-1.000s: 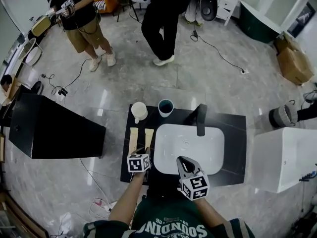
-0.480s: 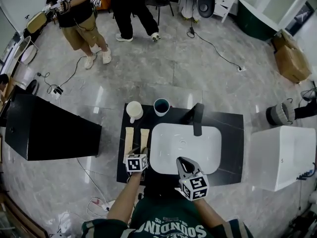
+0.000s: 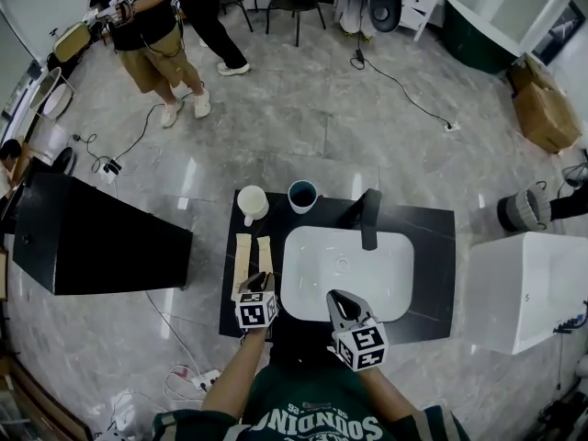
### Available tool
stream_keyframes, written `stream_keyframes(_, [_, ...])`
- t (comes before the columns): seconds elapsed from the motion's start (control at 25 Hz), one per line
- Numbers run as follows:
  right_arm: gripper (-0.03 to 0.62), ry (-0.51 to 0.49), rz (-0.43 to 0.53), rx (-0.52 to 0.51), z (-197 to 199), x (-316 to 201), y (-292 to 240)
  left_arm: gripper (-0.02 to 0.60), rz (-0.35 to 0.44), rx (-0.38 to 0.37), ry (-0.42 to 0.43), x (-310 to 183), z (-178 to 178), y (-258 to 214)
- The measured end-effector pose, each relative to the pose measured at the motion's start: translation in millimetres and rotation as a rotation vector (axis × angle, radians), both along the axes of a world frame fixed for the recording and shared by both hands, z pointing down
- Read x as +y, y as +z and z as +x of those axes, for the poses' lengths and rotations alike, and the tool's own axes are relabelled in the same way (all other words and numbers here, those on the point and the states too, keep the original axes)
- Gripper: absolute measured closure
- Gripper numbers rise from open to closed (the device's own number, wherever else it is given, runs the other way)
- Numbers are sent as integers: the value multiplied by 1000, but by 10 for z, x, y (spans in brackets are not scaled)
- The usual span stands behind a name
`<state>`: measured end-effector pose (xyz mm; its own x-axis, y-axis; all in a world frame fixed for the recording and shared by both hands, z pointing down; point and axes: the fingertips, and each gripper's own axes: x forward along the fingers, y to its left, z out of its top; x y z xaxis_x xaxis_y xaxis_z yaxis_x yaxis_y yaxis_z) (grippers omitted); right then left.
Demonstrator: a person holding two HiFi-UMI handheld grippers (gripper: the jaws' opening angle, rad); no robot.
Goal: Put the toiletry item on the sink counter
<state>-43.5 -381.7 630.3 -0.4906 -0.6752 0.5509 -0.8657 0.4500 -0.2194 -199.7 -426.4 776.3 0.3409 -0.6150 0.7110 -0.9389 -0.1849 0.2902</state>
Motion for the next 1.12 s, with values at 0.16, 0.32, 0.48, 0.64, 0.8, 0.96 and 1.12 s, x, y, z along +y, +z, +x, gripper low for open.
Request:
stream_keyframes(0.16, [549, 11, -1, 1, 42, 34, 5, 520, 12, -72, -14, -14, -80, 77])
stream_keyframes(0.32, [549, 24, -8, 6, 100, 75, 15, 520, 6, -95, -40, -42, -143, 113])
stream_keyframes(0.48, [549, 34, -14, 2, 115, 85, 12, 520, -28, -119, 19, -40, -65, 239])
stream_keyframes(0.64, [549, 46, -19, -9, 123, 81, 16, 520, -34, -118, 45, -44, 28, 337])
stream_keyframes(0.8, [549, 51, -19, -10, 131, 90, 34, 520, -33, -114, 56, -51, 75, 372])
stream_keyframes(0.96, [550, 51, -19, -11, 113, 100, 41, 523, -52, -104, 92, -72, 85, 357])
stream_keyframes(1.12, [550, 55, -21, -15, 90, 124, 26, 523, -66, -93, 150, -99, 100, 282])
